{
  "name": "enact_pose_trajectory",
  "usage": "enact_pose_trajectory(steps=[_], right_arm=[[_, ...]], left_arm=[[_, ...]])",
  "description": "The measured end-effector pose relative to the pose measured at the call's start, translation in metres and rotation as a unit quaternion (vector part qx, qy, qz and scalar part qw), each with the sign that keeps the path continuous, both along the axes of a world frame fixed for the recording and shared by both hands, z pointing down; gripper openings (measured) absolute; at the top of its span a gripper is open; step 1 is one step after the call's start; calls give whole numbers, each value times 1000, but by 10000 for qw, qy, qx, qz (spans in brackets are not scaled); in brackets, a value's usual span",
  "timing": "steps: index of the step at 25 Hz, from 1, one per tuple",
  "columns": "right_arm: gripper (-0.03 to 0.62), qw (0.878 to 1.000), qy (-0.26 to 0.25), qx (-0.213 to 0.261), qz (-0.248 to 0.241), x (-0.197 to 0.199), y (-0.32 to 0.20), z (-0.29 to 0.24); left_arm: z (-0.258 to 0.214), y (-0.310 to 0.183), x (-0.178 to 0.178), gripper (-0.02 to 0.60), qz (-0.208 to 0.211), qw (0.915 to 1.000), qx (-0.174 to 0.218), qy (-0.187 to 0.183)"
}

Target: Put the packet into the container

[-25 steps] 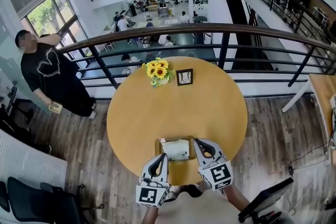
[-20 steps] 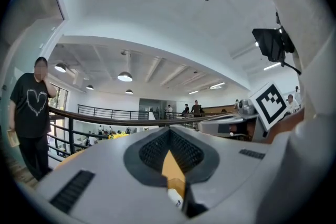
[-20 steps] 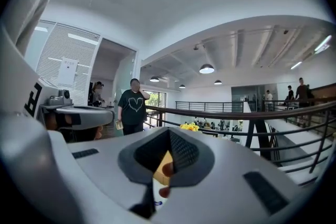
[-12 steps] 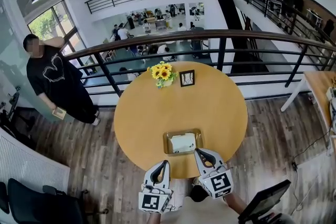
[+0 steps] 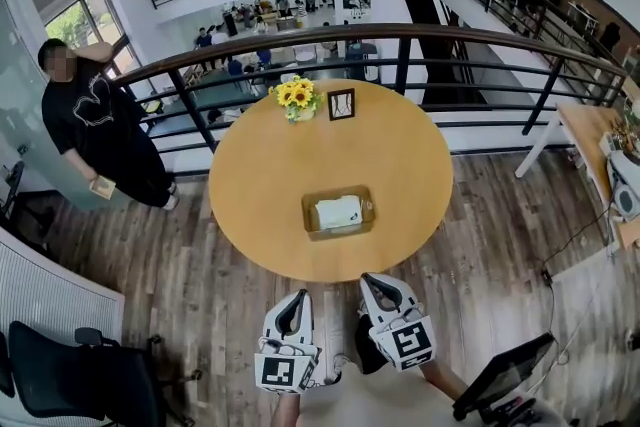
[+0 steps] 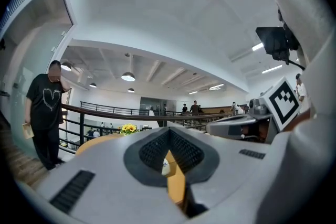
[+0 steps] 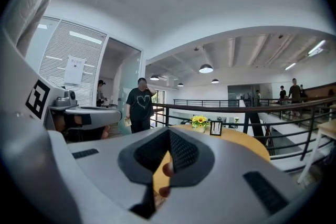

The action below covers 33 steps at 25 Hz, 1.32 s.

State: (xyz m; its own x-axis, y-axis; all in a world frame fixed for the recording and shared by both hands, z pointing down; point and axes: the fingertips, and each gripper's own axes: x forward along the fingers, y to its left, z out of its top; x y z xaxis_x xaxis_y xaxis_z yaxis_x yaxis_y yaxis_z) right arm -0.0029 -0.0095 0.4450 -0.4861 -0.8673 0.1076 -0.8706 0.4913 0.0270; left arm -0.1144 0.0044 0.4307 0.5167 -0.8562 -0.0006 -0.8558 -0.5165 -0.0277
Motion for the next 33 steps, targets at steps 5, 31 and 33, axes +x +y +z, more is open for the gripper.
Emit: enact_pose_trajectory(steps=[5,31,33], right_arm=[[3,9998,-61,-39,182,4,23,-1],[3,9993,41,104,343,9,41,1],[2,9992,174,159,322,10,40,1]], left_arm=[[2,22,10,5,178,9998,67,64],[-2,35,24,5,493,9985,222,34],[-3,35,24,5,488,9985,231,39]])
